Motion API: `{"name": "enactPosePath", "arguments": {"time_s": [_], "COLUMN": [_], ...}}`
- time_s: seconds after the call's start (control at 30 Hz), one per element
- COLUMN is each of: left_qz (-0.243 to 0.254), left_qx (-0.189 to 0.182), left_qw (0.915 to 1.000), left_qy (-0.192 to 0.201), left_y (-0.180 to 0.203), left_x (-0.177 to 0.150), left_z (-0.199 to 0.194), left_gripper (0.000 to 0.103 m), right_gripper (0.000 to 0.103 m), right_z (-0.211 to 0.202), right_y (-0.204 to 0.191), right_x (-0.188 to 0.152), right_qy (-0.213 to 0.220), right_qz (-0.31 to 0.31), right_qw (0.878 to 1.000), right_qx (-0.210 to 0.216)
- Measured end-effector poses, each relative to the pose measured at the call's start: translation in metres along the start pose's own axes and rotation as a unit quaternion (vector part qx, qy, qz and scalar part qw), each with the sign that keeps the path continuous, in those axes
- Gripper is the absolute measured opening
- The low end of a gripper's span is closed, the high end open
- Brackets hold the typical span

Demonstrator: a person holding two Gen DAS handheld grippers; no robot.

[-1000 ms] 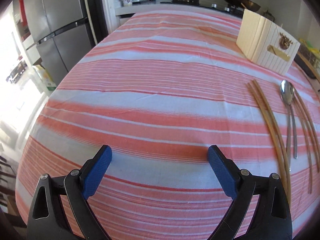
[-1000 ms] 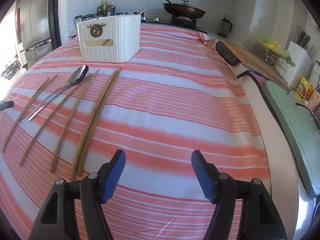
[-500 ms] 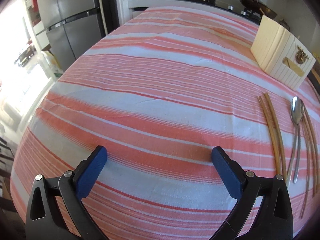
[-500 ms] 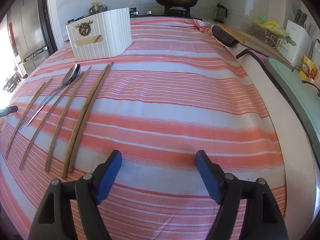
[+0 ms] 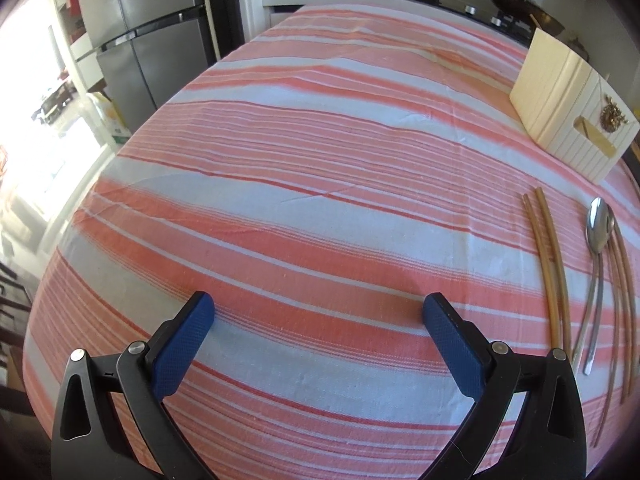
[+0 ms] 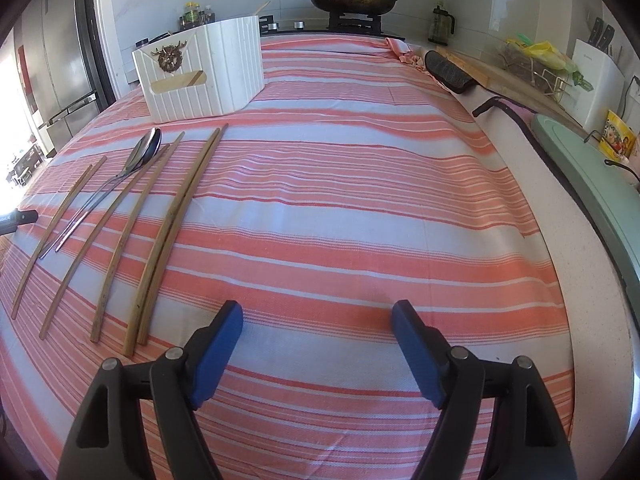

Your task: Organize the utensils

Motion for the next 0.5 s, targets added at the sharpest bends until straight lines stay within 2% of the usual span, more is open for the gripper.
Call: {"name": "enactPosePath", "arguments": {"time_s": [0.2,0.4,0.5], "left_qz": [-0.004,0.002,0.008], "left_qx": [0.001,-0.006,-0.008], "left_qw": [1.0,0.9999,0.9999], "left_qy": [0.008,-0.012,-0.006], "left_y": [0.001,0.008,0.011], "left_x": [0.002,0.009,0.016], "left_z": [0.0,0.006,0.01], "left_gripper": [0.103,0.103,0.103], "right_gripper": [0.079,0.079,0.079], "right_z": [0.0,0.0,0.0], "right_y": [0.0,0.0,0.0], "right_x": [0.0,0.0,0.0], "right_qy": [0.0,0.0,0.0], "right_qz": [0.0,0.0,0.0], "right_qw": [1.0,1.0,1.0], "right_qx": [0.0,0.0,0.0]}}
Point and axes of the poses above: each gripper's, at about its wrist camera, not at the fingertips, and z roughly the way its jaws point, y to its right, x to its top, the point moved 10 cm from there along z, roughly the way its jaws point, and after that the axes turned 2 degrees about -z, right-handed, at the moved point
